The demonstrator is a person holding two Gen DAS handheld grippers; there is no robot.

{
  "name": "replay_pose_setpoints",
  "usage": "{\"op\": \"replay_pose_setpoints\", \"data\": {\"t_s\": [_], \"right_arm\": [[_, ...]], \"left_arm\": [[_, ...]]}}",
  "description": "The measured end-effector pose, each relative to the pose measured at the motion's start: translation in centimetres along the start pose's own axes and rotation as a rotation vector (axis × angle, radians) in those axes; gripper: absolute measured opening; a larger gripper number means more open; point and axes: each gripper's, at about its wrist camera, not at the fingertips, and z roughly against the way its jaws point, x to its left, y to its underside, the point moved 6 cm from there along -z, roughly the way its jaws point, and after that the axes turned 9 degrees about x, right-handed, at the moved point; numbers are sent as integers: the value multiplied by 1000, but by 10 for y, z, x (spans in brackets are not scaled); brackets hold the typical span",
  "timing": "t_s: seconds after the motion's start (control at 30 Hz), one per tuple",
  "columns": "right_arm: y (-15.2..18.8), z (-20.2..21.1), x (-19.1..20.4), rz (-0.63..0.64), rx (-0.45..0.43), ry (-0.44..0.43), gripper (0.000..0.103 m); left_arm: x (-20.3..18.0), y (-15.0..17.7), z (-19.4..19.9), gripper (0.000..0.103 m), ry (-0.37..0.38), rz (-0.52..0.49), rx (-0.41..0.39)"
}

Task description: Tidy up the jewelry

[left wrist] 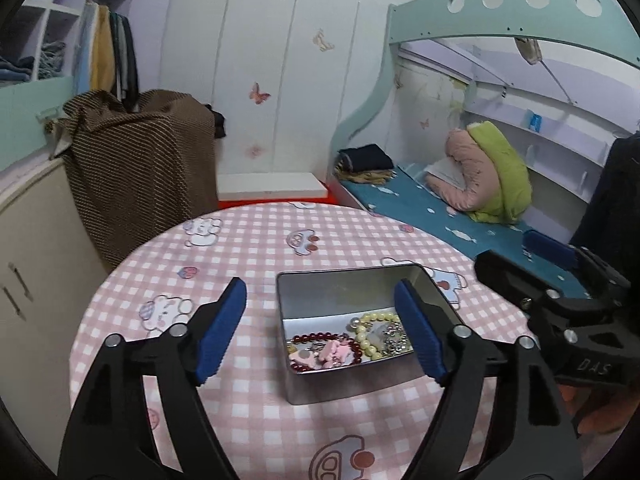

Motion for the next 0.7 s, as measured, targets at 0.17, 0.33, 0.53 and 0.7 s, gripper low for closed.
{"op": "replay_pose_setpoints", "data": {"t_s": [0.17,0.33,0.53,0.7], "right_arm": [[6,13,1,-34,-57,48,96],[12,24,-3,-84,-124,95,96],[22,32,-6,-96,-158,171,96],[28,42,-11,-122,-213,217,96]], "left_arm": [[4,6,13,88,-54,29,-41],[1,12,23,89,-108,21,-76],[-2,17,32,89,-142,30,-111],[-8,24,36,89,-166,29,-140]]}}
